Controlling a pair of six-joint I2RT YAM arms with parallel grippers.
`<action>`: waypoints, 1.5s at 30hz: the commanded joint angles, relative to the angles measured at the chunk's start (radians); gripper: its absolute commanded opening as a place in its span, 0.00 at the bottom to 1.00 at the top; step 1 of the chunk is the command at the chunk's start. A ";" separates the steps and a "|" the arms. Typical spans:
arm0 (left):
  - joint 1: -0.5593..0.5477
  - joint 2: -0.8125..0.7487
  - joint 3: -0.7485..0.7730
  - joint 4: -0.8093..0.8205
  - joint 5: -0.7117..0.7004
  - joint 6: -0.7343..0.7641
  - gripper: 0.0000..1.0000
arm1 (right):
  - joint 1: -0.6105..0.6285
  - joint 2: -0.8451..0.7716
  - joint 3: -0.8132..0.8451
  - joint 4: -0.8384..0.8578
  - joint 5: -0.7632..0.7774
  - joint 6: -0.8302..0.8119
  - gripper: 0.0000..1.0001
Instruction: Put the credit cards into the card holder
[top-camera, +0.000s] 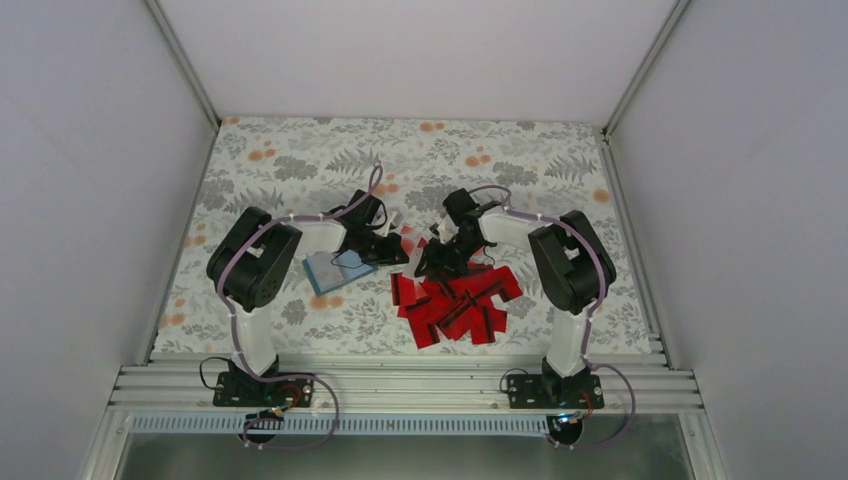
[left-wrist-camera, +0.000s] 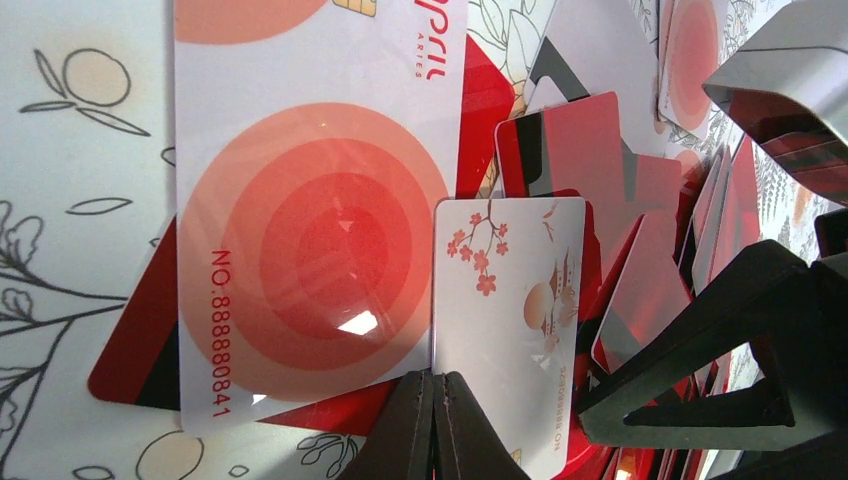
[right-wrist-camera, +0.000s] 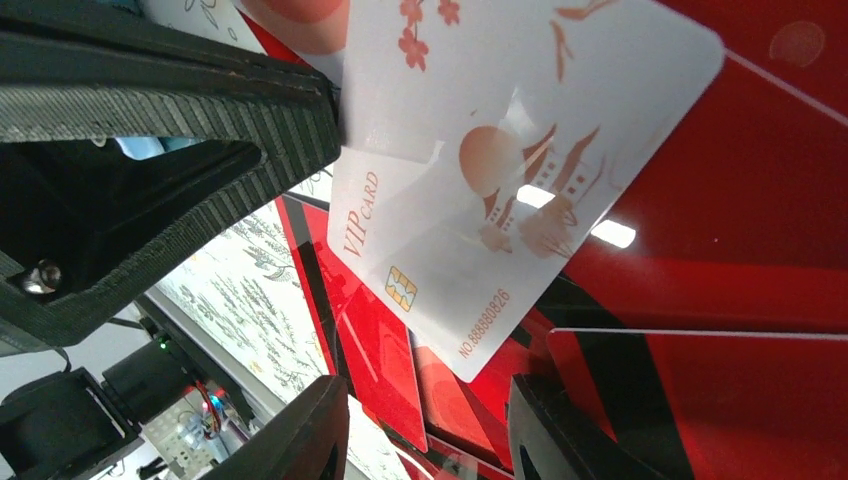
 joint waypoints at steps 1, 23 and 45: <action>-0.016 0.087 -0.041 -0.145 -0.099 0.038 0.02 | -0.009 -0.018 -0.026 0.001 0.101 0.061 0.42; -0.027 0.133 -0.070 -0.136 0.009 0.068 0.02 | -0.003 0.141 -0.024 0.109 0.109 0.176 0.38; -0.025 0.180 -0.073 -0.094 0.088 0.062 0.02 | -0.005 -0.093 -0.149 0.372 -0.053 0.040 0.29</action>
